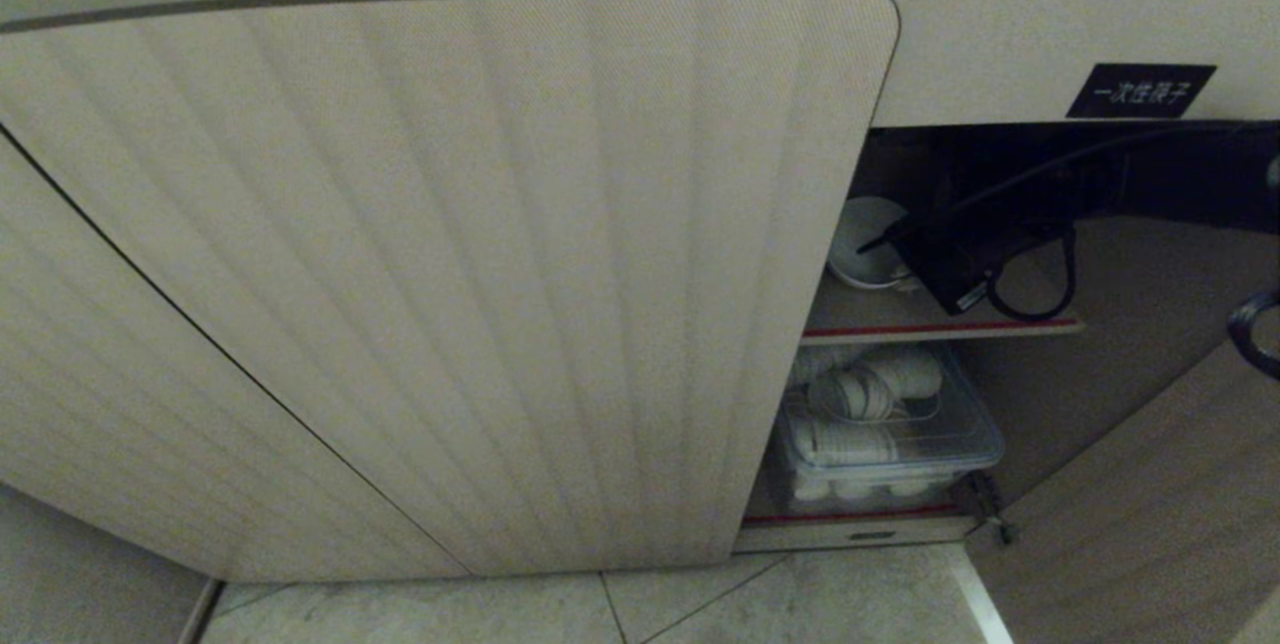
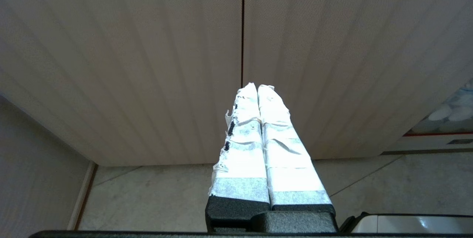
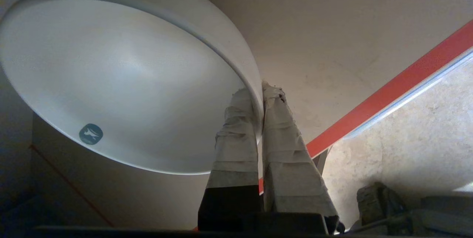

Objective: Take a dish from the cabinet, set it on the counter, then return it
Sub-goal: Put it back into the cabinet

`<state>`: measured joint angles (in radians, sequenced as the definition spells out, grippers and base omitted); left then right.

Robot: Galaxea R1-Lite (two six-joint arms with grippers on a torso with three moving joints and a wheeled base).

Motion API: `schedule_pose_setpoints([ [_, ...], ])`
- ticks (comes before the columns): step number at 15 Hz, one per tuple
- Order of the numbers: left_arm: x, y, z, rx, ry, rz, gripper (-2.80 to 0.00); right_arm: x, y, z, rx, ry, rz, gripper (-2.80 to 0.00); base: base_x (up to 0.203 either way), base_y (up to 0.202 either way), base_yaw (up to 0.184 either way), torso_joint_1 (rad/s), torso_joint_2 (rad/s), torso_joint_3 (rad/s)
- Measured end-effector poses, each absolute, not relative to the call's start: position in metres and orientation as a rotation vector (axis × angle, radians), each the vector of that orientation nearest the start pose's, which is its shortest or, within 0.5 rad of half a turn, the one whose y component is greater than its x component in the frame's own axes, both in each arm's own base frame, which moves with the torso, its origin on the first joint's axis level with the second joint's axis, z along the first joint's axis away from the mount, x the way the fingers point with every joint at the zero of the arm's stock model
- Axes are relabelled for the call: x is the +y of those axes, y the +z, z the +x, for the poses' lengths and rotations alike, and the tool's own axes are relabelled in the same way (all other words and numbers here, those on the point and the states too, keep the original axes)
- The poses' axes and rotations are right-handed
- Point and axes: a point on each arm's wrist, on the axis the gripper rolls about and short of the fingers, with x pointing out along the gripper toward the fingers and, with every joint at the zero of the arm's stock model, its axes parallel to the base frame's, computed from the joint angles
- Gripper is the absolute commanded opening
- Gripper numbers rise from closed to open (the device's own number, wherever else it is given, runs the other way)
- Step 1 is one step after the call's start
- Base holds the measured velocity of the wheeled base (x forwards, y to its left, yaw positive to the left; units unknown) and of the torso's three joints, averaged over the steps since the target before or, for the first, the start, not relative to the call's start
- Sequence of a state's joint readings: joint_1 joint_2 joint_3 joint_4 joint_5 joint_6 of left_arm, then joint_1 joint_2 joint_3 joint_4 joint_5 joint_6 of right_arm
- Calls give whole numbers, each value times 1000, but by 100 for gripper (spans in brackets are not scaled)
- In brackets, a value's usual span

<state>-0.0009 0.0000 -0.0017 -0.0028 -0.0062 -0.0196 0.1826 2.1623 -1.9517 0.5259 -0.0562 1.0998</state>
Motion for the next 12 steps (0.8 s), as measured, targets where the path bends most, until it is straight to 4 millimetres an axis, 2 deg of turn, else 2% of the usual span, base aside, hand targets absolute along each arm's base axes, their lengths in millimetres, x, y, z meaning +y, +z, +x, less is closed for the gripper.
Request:
schedule_pose_setpoints([
  [10,0,76,-23,-4,-7,-20,-280,72,219,424,719,-287,972,-280,0,0,0,0,0,0],
  [11,0,76,-23,-4,-7,-20,-280,72,219,424,719,-288,972,0,0,0,0,0,0,0],
  [12,0,76,-23,-4,-7,-19,-280,72,219,424,718,-287,973,0,0,0,0,0,0,0],
])
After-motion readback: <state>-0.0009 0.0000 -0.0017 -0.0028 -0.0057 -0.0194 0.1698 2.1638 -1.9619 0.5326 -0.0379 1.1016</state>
